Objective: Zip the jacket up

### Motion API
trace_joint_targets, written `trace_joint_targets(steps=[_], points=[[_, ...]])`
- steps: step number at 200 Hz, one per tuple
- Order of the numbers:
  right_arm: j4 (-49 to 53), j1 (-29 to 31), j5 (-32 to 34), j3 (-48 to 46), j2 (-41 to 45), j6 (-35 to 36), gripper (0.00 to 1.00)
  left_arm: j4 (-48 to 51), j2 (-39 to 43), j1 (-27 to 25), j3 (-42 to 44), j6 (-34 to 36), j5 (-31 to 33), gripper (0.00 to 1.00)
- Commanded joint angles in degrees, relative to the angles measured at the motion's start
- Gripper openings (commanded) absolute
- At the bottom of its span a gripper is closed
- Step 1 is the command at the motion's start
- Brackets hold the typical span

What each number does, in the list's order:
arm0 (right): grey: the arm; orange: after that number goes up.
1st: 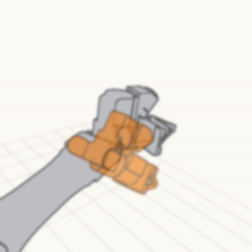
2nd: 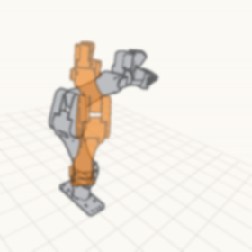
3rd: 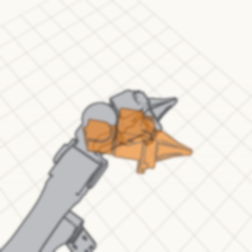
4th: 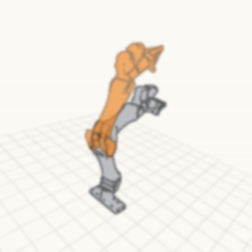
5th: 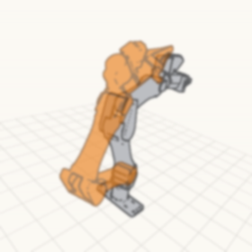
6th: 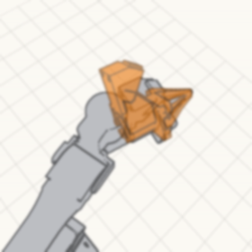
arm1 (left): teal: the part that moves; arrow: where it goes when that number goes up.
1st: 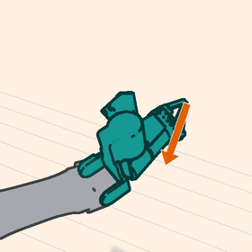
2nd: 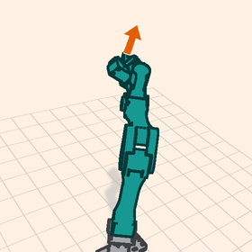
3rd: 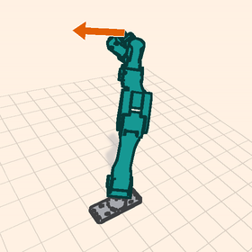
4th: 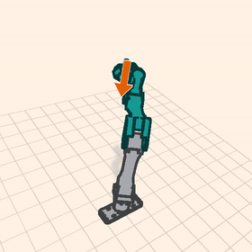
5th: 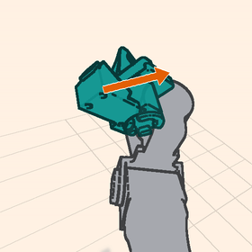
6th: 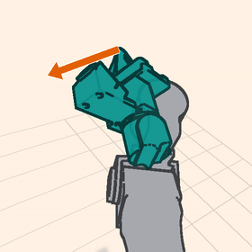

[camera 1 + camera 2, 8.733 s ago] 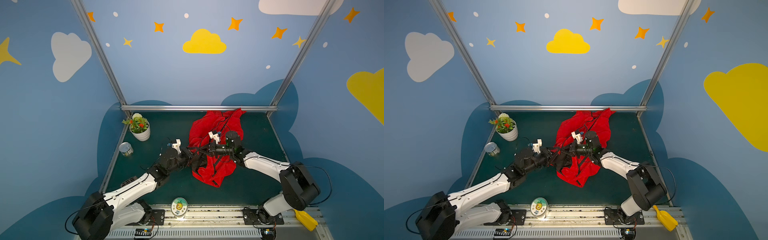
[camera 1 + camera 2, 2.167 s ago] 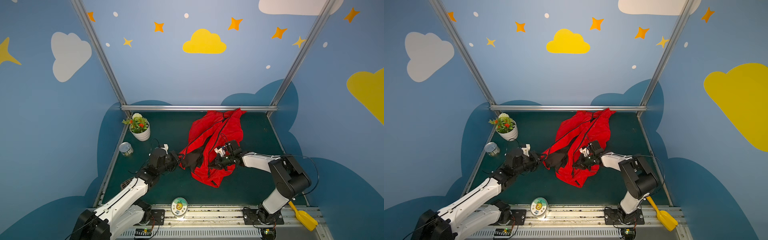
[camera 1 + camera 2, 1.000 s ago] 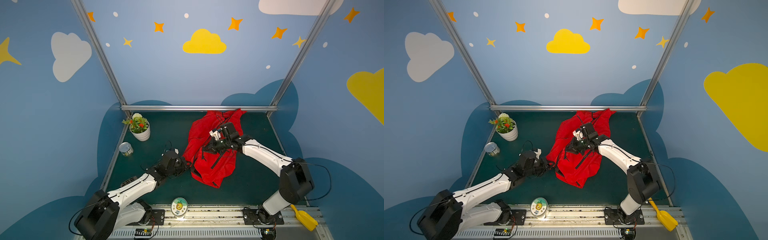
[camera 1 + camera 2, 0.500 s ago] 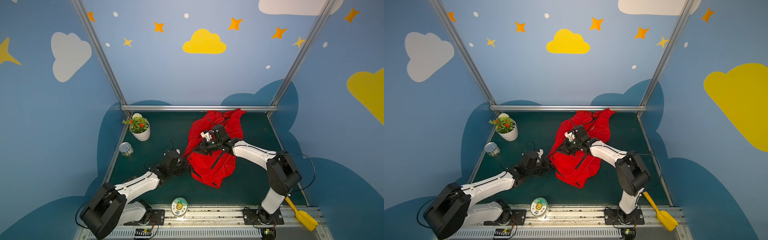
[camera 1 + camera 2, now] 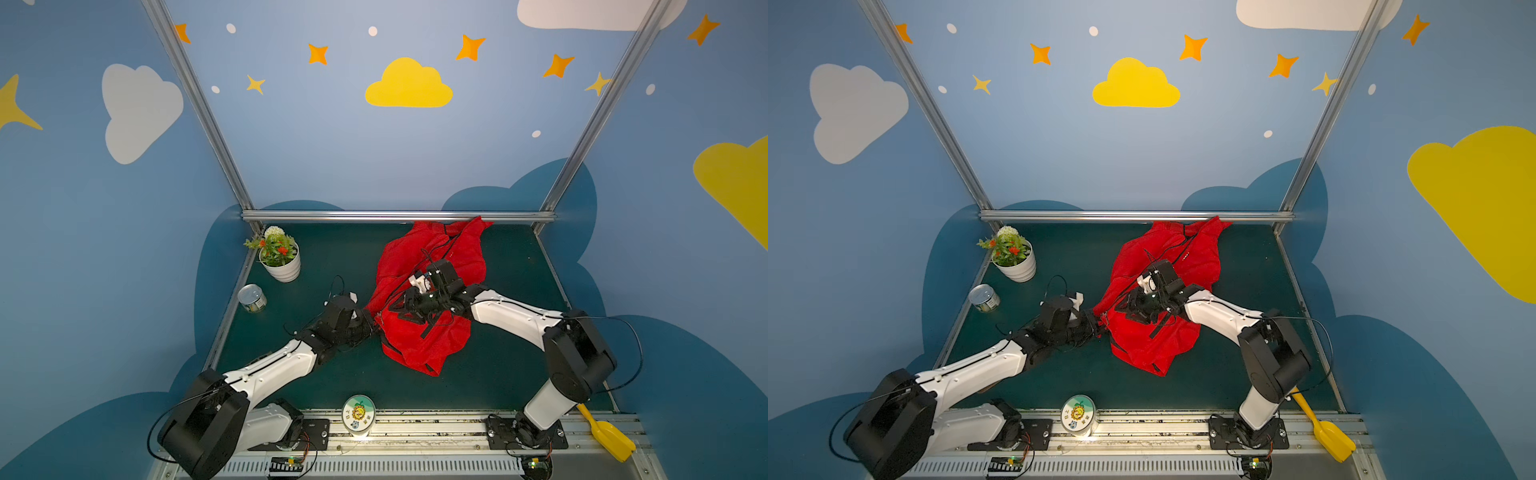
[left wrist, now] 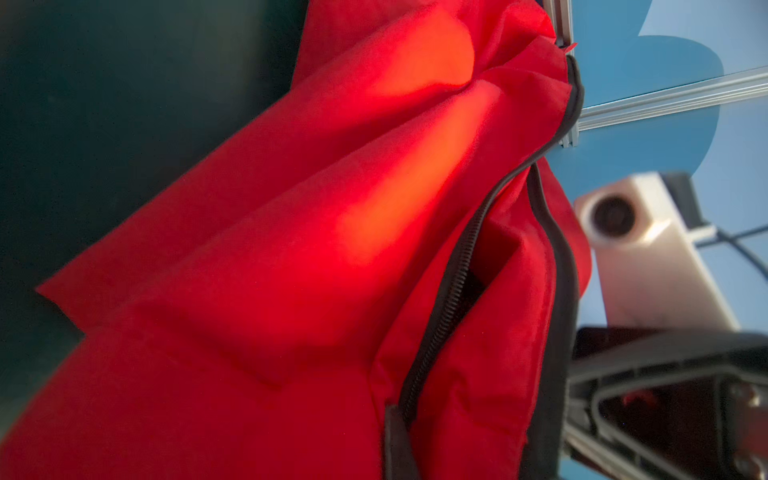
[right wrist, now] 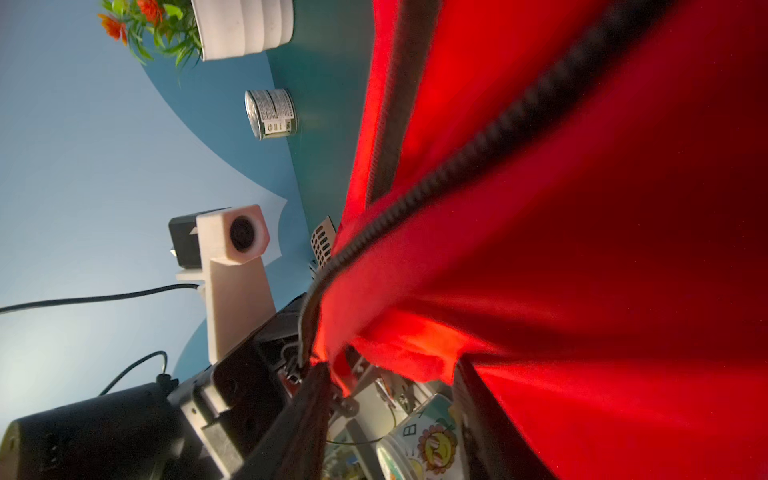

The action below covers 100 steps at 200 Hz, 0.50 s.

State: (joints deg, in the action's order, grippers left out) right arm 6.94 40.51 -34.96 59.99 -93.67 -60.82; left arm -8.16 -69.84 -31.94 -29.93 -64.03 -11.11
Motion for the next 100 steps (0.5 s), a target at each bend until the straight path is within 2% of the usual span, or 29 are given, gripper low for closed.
trace_joint_targets(steps=[1, 32, 50, 64, 83, 100], points=[[3.1, 1.6, 2.9, -2.3, 3.9, -3.2, 0.6, 0.6, 0.4, 0.5, -1.1, 1.2, -0.9, 0.03], [9.1, 3.3, 8.9, -8.4, 9.2, -8.1, 0.79, 0.2, 0.2, 0.5, -1.3, 1.0, -1.3, 0.03], [2.3, 4.9, 9.2, -14.9, 13.1, -18.5, 0.8, 0.3, 0.3, 0.5, -1.2, 1.0, -1.3, 0.03], [0.2, 8.2, 13.8, -17.7, 16.7, -24.9, 0.83, 0.3, 0.5, 0.5, -1.0, 1.0, -1.3, 0.03], [-2.1, 10.6, 17.8, -19.8, 18.9, -28.8, 0.84, 0.0, 0.5, 0.6, -0.9, 1.0, -1.2, 0.03], [-7.4, 10.4, 17.4, -21.1, 17.0, -30.4, 0.84, -0.3, 0.3, 0.6, -0.9, 0.9, -1.5, 0.03]])
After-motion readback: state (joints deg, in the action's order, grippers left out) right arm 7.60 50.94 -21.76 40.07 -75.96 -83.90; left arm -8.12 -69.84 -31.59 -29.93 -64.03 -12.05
